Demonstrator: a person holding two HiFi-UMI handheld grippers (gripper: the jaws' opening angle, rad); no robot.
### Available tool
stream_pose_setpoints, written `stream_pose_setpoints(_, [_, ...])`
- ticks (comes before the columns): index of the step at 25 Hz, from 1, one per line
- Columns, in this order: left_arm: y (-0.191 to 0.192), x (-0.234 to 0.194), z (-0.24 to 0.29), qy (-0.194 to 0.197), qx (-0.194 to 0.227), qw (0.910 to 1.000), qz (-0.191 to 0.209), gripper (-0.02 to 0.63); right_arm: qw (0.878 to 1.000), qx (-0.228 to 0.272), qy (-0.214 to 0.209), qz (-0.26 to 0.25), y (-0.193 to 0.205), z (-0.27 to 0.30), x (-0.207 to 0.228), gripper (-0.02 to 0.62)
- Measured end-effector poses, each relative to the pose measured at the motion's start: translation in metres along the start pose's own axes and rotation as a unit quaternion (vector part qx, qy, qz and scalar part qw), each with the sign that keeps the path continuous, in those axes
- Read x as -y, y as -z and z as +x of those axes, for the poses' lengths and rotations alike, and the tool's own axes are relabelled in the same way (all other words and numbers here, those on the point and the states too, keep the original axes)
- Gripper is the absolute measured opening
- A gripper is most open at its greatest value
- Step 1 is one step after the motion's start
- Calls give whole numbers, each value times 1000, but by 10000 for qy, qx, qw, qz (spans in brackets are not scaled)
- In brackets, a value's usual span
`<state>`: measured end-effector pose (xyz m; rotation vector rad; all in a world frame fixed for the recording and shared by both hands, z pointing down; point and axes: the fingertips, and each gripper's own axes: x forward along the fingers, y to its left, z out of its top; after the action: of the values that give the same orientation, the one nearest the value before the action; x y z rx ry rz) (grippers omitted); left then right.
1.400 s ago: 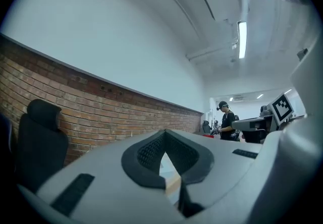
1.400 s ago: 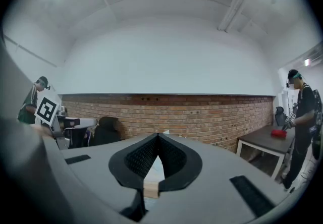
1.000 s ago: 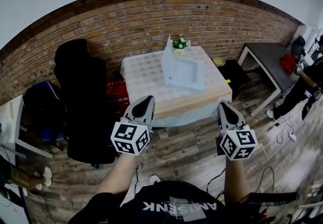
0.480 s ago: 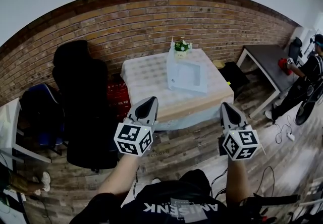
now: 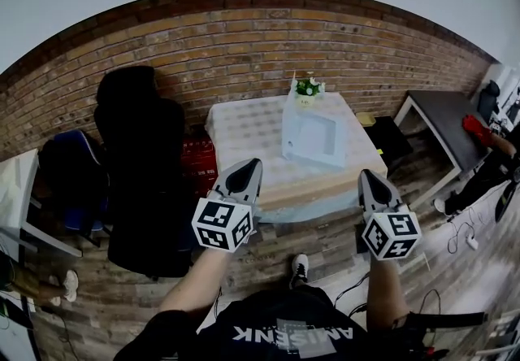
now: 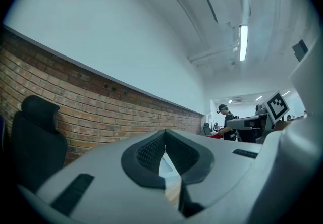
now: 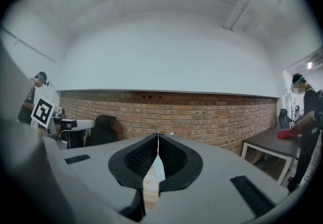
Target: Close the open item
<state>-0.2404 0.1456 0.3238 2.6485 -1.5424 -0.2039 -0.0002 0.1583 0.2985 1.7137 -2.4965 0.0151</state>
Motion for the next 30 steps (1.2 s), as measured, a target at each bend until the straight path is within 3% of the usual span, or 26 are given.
stream_pose_setpoints(4, [-1, 0, 27, 59, 29, 10000, 50, 14, 9998, 40, -165, -85, -8, 27, 20, 41])
stream_pose_setpoints(12, [15, -20, 96, -310, -139, 9994, 114, 15, 9992, 71, -395, 57, -7, 91, 72, 41])
stream_pose_setpoints(24, [40, -31, 195, -557, -343, 9978, -131, 15, 9974, -73, -638, 329, 12, 163, 159, 41])
stream_pose_setpoints(30, [57, -33, 233, -880, -453, 9948, -222, 20, 9954, -104, -887, 348, 16, 183, 200, 41])
